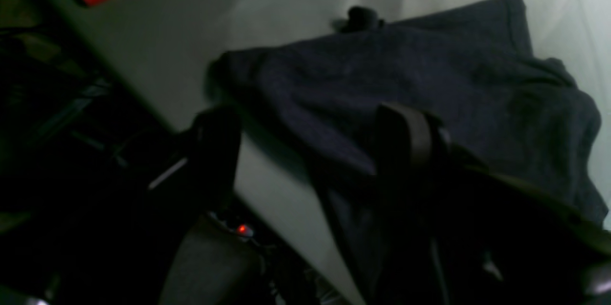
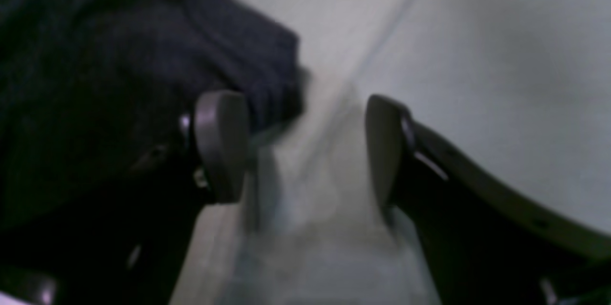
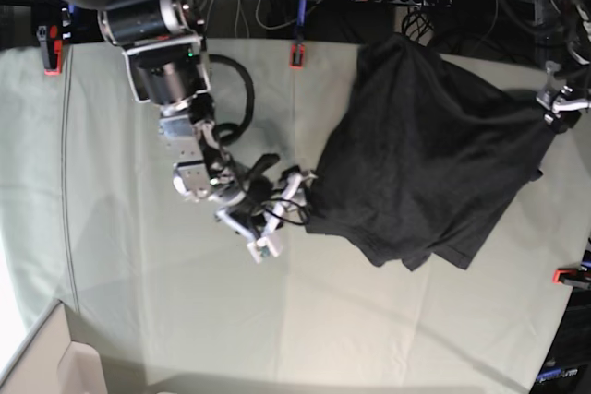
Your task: Layout the t-shirt on the table in an organized manner, then fold the t-shirt properly
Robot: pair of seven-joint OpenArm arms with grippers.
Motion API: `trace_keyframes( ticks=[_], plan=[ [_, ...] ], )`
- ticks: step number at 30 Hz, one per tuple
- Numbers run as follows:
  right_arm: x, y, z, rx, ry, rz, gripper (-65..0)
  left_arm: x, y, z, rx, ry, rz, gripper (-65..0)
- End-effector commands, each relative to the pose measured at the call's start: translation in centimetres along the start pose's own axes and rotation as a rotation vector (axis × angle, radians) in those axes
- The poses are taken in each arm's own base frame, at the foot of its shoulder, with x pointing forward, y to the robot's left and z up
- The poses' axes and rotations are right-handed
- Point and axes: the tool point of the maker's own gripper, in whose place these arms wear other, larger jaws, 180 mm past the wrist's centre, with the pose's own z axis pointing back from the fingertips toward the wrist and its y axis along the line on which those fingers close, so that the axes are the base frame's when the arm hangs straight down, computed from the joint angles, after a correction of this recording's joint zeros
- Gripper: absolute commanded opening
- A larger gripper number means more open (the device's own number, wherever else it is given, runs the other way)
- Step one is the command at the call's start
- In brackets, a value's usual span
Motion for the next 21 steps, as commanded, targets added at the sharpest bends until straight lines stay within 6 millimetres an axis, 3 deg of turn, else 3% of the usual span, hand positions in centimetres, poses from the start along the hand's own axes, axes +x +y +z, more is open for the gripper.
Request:
trace_keyframes(
  ticks=[1, 6, 10, 12, 17, 21],
  plan=[
    [2.8, 0.8, -0.3, 0.022, -0.069, 0.003, -25.6, 1.3, -0.1, 0.3, -0.006, -0.039, -0.012, -22.6],
    [3.3, 2.7, -0.8, 0.055, -0.080, -0.008, -25.6, 1.2, 0.0, 0.2, -0.003, -0.036, -0.011, -22.7],
    [3.1, 3.0, -0.9, 0.062, -0.079, -0.010, -27.3, 1.2, 0.0, 0.2, -0.003, -0.036, -0.011, -22.8],
    [3.1, 3.6, -0.8, 0.098, -0.079, 0.001, -33.4, 1.1, 0.1, 0.2, -0.003, -0.035, -0.010, -22.8],
    [3.1, 5.5, -0.5, 0.209, -0.084, 0.029, -62.7, 1.2, 0.0, 0.2, -0.002, -0.036, -0.011, -22.8],
    [3.2, 5.3, -0.4, 0.204, -0.085, 0.032, -65.0, 1.3, 0.0, 0.1, -0.004, -0.039, -0.011, -22.8]
  ],
)
